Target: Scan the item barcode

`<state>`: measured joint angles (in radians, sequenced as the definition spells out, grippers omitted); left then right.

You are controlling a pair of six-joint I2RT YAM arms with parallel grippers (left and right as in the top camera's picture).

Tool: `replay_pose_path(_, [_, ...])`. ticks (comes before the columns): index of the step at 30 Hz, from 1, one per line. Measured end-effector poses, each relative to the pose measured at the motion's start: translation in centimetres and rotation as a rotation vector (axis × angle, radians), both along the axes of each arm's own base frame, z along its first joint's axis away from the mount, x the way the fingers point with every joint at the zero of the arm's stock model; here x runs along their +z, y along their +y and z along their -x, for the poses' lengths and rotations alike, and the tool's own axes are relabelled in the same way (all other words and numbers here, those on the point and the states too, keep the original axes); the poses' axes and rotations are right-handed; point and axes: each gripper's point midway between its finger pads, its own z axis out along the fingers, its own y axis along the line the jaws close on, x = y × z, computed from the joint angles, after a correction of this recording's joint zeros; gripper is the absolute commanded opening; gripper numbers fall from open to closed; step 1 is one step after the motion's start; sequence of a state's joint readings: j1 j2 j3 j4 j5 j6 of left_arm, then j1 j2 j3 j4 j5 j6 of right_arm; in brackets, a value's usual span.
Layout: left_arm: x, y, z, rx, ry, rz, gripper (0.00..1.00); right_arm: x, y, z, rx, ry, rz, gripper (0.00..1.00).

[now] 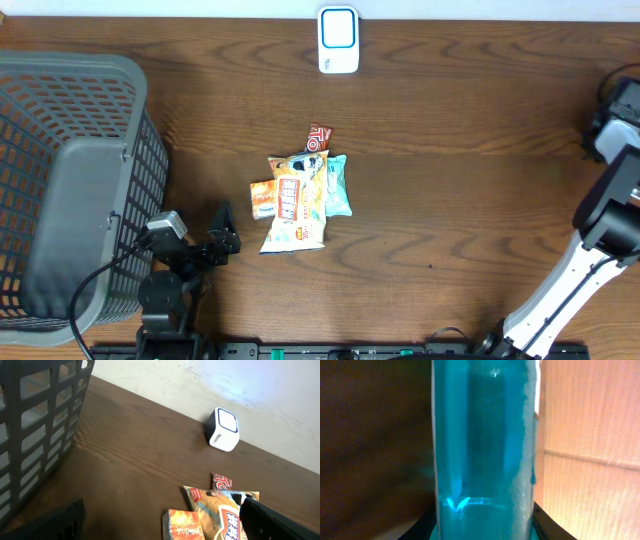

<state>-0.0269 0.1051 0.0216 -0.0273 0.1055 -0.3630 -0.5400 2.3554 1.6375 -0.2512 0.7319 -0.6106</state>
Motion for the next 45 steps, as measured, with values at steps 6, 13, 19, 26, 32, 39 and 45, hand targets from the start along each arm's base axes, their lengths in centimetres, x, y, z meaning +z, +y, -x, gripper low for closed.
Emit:
replay_pose_path(6, [0.0,0.0,0.0,0.0,0.0,0.0,0.98,0.2,-2.0,2.9,-0.137,-0.034,0.022,0.77])
replay_pose_path(13, [0.0,0.0,0.0,0.0,0.0,0.0,0.98,2.5,-0.9,3.6,-0.181,-0.103,-0.042,0.99])
replay_pose_path(19, [0.0,0.0,0.0,0.0,0.0,0.0,0.98,7.5,6.2,-1.9,-0.053,-0.394,-0.302,0.99])
replay_pose_path(26, [0.0,0.0,0.0,0.0,0.0,0.0,0.98,17.4,23.7,-8.1,0.199,-0.706,-0.742,0.99])
replay_pose_path(32, [0.0,0.0,0.0,0.0,0.0,0.0,0.98,17.9,37.5,-6.8,0.196,-0.629,-1.061,0.99])
replay_pose_path(39, [0.0,0.0,0.0,0.0,0.0,0.0,0.98,15.8,50.2,-1.6,0.213,-0.362,-1.216,0.99])
replay_pose_path(45, [0.0,0.0,0.0,0.0,0.0,0.0,0.98,15.1,55.7,2.3,0.279,-0.204,-1.243,0.99])
